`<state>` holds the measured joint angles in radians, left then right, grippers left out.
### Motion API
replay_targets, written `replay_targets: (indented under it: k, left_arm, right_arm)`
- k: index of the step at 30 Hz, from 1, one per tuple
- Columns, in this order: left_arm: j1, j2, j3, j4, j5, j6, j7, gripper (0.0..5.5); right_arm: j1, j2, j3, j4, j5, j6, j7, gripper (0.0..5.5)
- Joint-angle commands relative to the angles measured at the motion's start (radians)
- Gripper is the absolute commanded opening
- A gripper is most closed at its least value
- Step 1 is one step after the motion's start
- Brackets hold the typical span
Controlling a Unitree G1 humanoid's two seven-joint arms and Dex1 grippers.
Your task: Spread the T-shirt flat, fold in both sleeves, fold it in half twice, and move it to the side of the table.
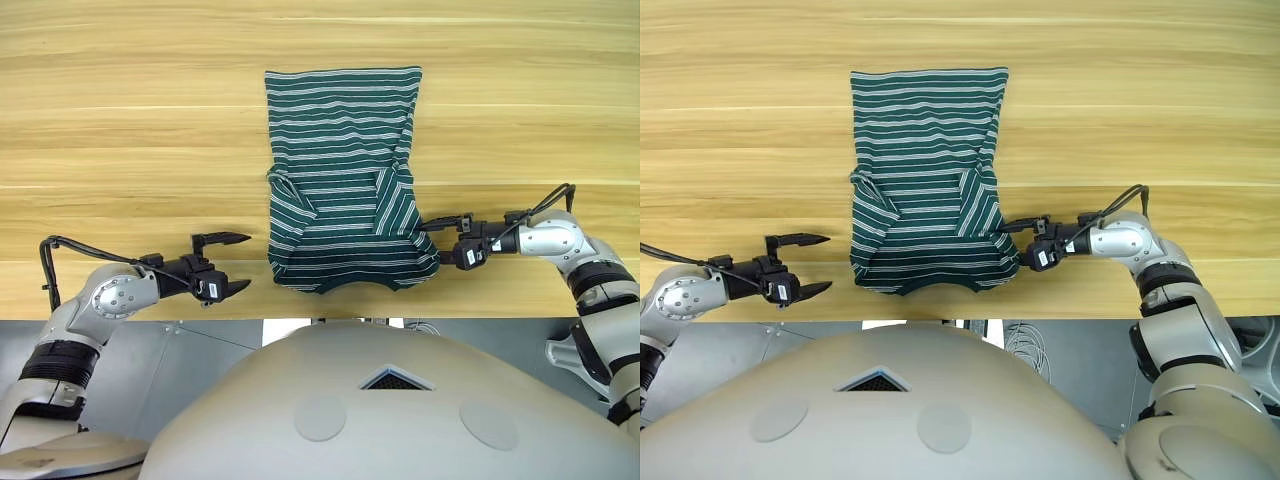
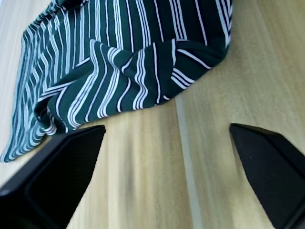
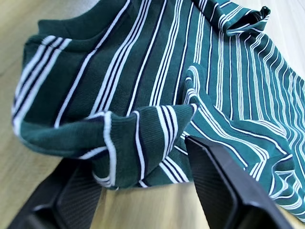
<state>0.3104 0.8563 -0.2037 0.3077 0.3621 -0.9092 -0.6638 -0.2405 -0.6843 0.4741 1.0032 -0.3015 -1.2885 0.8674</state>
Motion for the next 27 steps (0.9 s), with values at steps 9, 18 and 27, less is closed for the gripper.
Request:
replay_targets:
  k: [9,18,27]
  left_arm:
    - [-0.139,-0.057,-0.118,0.127,0.244,-0.014,0.199,4.79]
    - [-0.174,-0.12,-0.226,0.188,0.265,0.001,0.26,4.79]
    - [-0.211,-0.127,-0.302,0.237,0.291,-0.018,0.279,4.2]
  right_arm:
    - [0.014,-0.002,0.076,-0.03,0.092,0.051,0.113,1.14]
    - [0.012,0.011,0.074,-0.053,0.106,0.075,0.104,0.0]
    - [0.011,0.021,0.06,-0.055,0.105,0.088,0.08,0.0]
